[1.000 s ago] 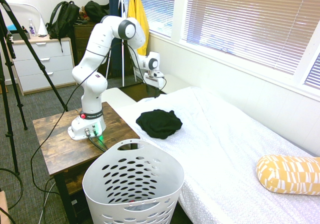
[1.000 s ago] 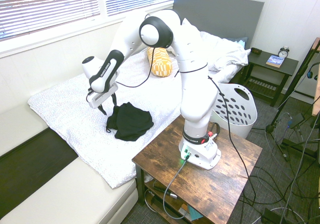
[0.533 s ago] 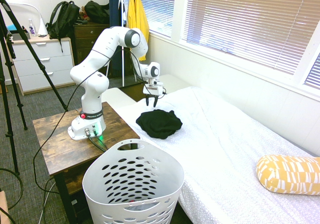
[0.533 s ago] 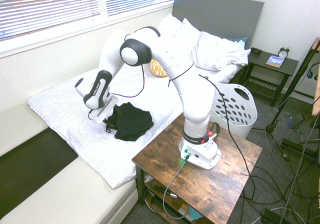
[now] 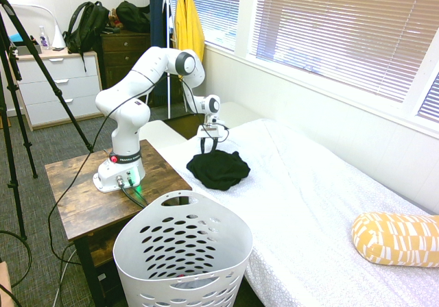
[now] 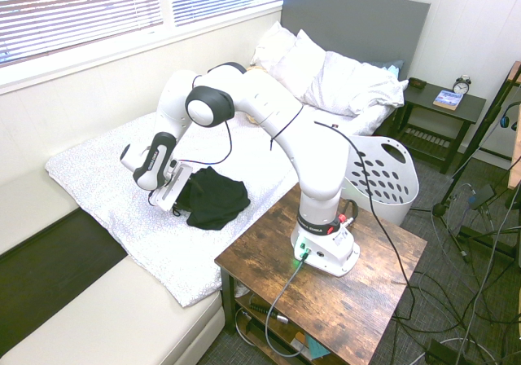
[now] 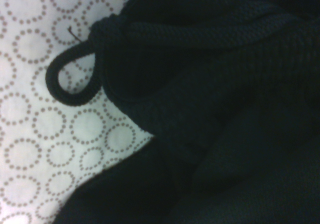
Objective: Put my clothes in the laundry bag
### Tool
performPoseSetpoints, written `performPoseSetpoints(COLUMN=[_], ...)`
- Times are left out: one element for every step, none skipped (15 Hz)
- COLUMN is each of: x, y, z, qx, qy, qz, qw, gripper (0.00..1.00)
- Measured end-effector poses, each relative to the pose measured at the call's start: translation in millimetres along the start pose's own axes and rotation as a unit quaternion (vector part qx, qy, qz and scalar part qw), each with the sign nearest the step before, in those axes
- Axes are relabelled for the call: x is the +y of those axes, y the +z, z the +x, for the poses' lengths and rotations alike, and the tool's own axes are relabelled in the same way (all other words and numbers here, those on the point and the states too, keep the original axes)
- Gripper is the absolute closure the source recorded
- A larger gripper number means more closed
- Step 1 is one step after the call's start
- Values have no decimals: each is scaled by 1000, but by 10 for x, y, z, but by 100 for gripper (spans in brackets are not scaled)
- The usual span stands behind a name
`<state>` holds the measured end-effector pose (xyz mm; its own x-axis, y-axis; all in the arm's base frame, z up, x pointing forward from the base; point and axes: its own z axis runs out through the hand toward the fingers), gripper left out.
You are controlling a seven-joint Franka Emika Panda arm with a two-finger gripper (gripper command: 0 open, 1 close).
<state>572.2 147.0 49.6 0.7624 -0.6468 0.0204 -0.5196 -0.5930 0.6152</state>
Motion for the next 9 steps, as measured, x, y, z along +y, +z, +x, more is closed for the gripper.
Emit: performPoseSetpoints(x=[-38,-63,-76,-78,-71,-62,-55,-56,-74], y=[20,42,73,113,161,206,245,273,282], z=[22,50,79,103,124,144,160,168,164], qx=[2,4,3,3,2,2,0,-2,-9], qy=[-1,-1,0,1,2,2,0,-4,-6], qz=[-3,-6,-12,-17,-21,-25,-28,-26,-16], qw=[1000,1000,1000,1000,1000,1000,1000,1000,1000], gripper=[0,0,0,0,0,0,0,0,100])
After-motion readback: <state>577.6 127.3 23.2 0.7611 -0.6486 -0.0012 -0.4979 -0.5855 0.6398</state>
